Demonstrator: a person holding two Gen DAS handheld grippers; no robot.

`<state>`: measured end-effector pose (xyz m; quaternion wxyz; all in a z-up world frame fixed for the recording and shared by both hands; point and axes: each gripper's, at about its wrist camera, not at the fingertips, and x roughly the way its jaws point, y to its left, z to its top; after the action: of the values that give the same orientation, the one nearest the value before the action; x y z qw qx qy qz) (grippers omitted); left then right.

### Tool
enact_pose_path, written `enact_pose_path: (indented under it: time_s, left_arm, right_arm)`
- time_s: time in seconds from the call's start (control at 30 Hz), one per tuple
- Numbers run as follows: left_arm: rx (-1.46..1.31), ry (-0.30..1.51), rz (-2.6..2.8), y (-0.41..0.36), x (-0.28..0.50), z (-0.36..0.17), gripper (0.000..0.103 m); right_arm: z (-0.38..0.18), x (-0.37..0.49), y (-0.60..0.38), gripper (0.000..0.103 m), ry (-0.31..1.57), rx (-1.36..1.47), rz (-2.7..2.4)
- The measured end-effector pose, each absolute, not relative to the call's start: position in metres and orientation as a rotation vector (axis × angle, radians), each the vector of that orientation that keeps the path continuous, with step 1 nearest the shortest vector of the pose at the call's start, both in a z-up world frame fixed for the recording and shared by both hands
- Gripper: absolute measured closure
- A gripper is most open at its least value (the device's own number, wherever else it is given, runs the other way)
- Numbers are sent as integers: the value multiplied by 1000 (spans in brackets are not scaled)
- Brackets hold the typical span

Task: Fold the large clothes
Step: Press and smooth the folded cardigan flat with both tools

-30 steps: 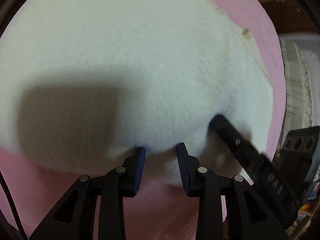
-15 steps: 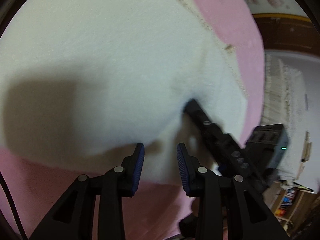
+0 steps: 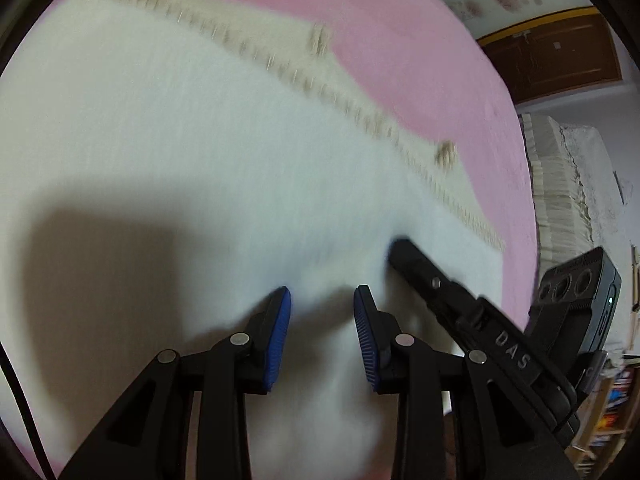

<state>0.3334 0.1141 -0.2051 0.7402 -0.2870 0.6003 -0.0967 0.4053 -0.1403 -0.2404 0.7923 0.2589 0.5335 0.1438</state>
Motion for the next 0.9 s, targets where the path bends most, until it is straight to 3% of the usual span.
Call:
enact_pose_path:
  time_s: [0.1, 0.2, 0.3, 0.47, 0.63, 0.8, 0.9]
  left_arm:
    - [-625, 1286, -150, 125, 351, -206, 76]
    - [-509, 1220, -30, 138, 357, -199, 98]
    - [-311, 1076, 125, 155, 356, -186, 99]
    - [-231, 1036, 136, 201, 363, -192, 102]
    - [-71, 1004, 194, 234, 358, -185, 102]
    - [-73, 1049, 309, 253, 349, -174, 102]
    - [-42, 1091, 243, 207, 349, -168, 99]
  right_arm:
    - [-243, 421, -151, 103, 1136, 468, 233]
    - [-247, 427, -180, 103, 1118, 486, 189]
    - [-243, 421, -216, 103, 1089, 485, 101]
    - [-237, 404, -282, 103, 1057, 537, -23]
    - [-225, 386, -327, 103, 1044, 413, -301]
    - [-205, 385, -296, 103, 1074, 295, -396]
    - [-198, 366, -261, 102, 1058, 413, -256]
